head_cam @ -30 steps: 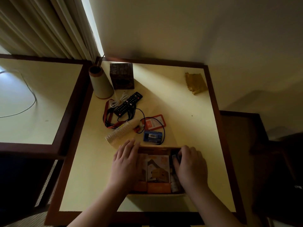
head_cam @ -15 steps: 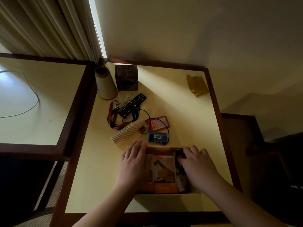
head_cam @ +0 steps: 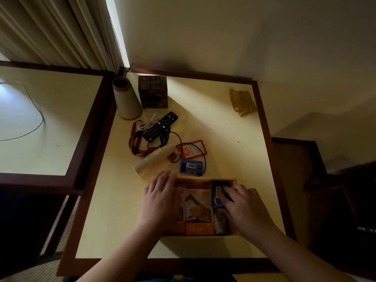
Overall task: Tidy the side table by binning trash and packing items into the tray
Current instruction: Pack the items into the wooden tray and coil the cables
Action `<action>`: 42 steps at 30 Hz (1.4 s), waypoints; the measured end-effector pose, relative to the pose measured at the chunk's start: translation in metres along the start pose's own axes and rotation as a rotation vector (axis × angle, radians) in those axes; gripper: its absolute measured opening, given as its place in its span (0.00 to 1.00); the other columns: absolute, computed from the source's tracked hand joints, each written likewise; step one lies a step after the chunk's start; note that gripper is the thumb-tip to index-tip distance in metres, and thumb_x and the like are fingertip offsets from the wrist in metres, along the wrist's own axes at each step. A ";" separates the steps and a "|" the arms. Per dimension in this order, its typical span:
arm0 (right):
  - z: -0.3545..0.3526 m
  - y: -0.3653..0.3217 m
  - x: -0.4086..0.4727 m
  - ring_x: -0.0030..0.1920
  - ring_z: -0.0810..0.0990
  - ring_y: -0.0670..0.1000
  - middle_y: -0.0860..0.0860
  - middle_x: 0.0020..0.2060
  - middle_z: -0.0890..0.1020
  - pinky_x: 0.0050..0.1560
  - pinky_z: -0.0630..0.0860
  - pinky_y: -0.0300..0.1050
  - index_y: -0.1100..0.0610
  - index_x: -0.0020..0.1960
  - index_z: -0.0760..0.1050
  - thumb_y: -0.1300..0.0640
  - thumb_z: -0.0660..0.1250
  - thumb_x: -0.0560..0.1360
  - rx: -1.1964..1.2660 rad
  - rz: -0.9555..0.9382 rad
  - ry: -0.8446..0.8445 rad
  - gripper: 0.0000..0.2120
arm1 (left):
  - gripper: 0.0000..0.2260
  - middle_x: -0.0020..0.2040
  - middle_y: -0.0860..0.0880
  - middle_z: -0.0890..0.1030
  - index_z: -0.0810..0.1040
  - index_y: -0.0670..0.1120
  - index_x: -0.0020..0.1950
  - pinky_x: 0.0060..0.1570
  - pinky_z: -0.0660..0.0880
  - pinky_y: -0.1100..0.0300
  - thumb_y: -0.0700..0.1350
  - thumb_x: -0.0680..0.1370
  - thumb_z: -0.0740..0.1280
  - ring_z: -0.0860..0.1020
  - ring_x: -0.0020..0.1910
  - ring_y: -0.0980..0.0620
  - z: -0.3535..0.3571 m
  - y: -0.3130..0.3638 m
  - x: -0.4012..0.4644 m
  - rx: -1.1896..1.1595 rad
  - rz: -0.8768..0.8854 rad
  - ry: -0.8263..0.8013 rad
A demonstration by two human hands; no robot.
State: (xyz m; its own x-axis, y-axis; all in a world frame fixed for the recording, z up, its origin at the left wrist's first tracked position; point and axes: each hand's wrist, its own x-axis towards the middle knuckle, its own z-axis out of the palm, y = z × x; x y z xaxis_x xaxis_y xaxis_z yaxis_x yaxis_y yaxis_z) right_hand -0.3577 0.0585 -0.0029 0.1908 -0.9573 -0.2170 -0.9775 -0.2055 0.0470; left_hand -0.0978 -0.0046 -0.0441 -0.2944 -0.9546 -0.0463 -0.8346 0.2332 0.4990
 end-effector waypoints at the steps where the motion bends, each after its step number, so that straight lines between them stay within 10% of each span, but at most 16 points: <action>1: 0.002 -0.002 0.000 0.63 0.76 0.58 0.53 0.63 0.82 0.48 0.77 0.55 0.53 0.65 0.81 0.51 0.78 0.71 0.011 0.011 0.002 0.23 | 0.25 0.77 0.47 0.71 0.68 0.50 0.78 0.73 0.67 0.43 0.59 0.84 0.53 0.63 0.78 0.46 0.000 0.000 0.000 0.002 -0.001 0.000; 9: -0.003 -0.017 0.017 0.61 0.76 0.58 0.50 0.45 0.85 0.47 0.73 0.55 0.52 0.56 0.79 0.54 0.75 0.72 -0.052 0.084 -0.105 0.13 | 0.24 0.76 0.47 0.71 0.69 0.49 0.77 0.72 0.68 0.43 0.58 0.84 0.55 0.64 0.78 0.46 0.000 0.003 0.000 0.033 -0.019 0.011; 14: -0.056 -0.013 0.039 0.58 0.76 0.52 0.46 0.54 0.82 0.59 0.74 0.59 0.46 0.65 0.73 0.50 0.69 0.78 0.148 -0.014 -0.339 0.17 | 0.26 0.76 0.47 0.71 0.69 0.49 0.77 0.71 0.68 0.43 0.59 0.84 0.52 0.65 0.77 0.45 -0.003 0.007 0.000 0.023 -0.034 0.015; 18: -0.101 -0.003 0.078 0.44 0.83 0.43 0.42 0.52 0.83 0.46 0.83 0.46 0.42 0.68 0.73 0.48 0.70 0.79 0.438 0.003 -0.264 0.18 | 0.25 0.76 0.46 0.72 0.70 0.48 0.76 0.71 0.69 0.41 0.58 0.83 0.52 0.65 0.77 0.44 -0.002 0.006 0.000 0.017 -0.026 0.009; 25: -0.043 -0.009 0.163 0.67 0.77 0.55 0.52 0.70 0.77 0.62 0.76 0.51 0.50 0.75 0.71 0.48 0.74 0.77 0.481 0.095 -0.312 0.28 | 0.24 0.76 0.48 0.71 0.69 0.50 0.77 0.71 0.68 0.43 0.58 0.84 0.54 0.64 0.78 0.46 -0.002 0.005 0.000 0.037 -0.028 0.011; 30: -0.003 -0.015 0.188 0.63 0.78 0.58 0.53 0.66 0.77 0.58 0.78 0.54 0.53 0.72 0.72 0.44 0.79 0.72 0.408 0.217 -0.358 0.34 | 0.22 0.75 0.47 0.72 0.69 0.49 0.76 0.71 0.68 0.44 0.56 0.85 0.58 0.65 0.77 0.45 0.000 0.005 0.000 0.050 -0.028 0.034; 36: -0.003 -0.004 0.167 0.46 0.80 0.51 0.47 0.48 0.80 0.42 0.75 0.46 0.49 0.50 0.78 0.46 0.80 0.70 0.615 0.280 -0.106 0.15 | 0.24 0.75 0.47 0.73 0.71 0.49 0.76 0.71 0.68 0.43 0.57 0.84 0.53 0.65 0.78 0.45 0.000 0.007 0.001 0.023 -0.037 0.038; 42: -0.063 0.014 0.081 0.41 0.78 0.40 0.40 0.44 0.80 0.35 0.71 0.30 0.47 0.50 0.79 0.49 0.80 0.71 0.862 0.279 0.274 0.12 | 0.25 0.76 0.48 0.72 0.70 0.50 0.77 0.72 0.67 0.43 0.59 0.84 0.53 0.64 0.78 0.45 0.000 0.005 0.001 0.026 -0.040 0.027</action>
State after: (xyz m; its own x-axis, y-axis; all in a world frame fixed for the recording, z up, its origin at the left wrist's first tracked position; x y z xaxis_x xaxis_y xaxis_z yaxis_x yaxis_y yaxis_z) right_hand -0.3504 -0.0348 0.0413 -0.1522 -0.9862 -0.0646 -0.6996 0.1537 -0.6979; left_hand -0.1022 -0.0044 -0.0415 -0.2484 -0.9677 -0.0425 -0.8574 0.1993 0.4745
